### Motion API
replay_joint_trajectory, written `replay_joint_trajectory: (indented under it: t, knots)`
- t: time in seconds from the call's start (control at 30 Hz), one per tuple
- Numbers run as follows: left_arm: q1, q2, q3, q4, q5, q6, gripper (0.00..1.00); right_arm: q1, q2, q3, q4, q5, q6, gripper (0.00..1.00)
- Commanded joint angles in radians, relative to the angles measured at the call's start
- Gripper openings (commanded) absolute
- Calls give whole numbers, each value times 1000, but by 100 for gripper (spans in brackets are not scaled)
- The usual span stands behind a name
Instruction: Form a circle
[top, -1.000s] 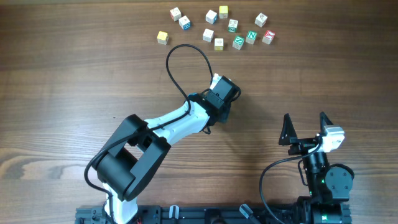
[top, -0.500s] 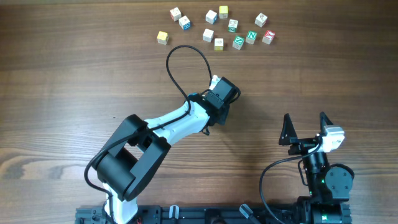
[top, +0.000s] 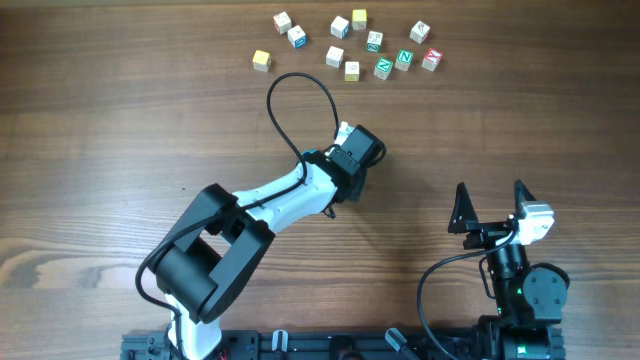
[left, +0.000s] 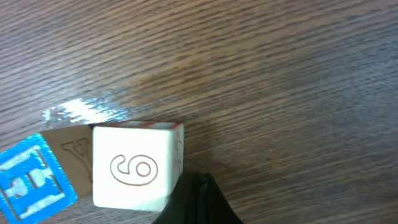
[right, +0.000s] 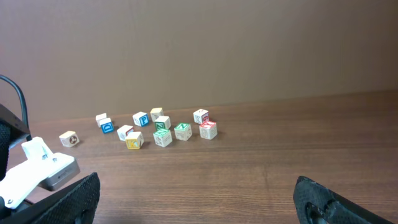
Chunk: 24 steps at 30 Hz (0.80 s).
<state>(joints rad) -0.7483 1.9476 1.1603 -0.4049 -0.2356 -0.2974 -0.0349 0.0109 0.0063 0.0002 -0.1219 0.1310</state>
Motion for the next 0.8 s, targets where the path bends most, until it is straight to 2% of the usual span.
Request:
replay_joint_trajectory:
  t: [0.0, 0.5, 0.77]
  knots:
    - [0, 11, 3, -4, -47, 5, 4, -6, -6, -1, 6, 17, 6, 100]
    - [-2, 10, 3, -4, -45, 5, 4, -6, -6, -1, 6, 17, 6, 100]
    - [-55, -12, 22, 1, -43, 5, 4, -6, -6, -1, 5, 17, 7, 100]
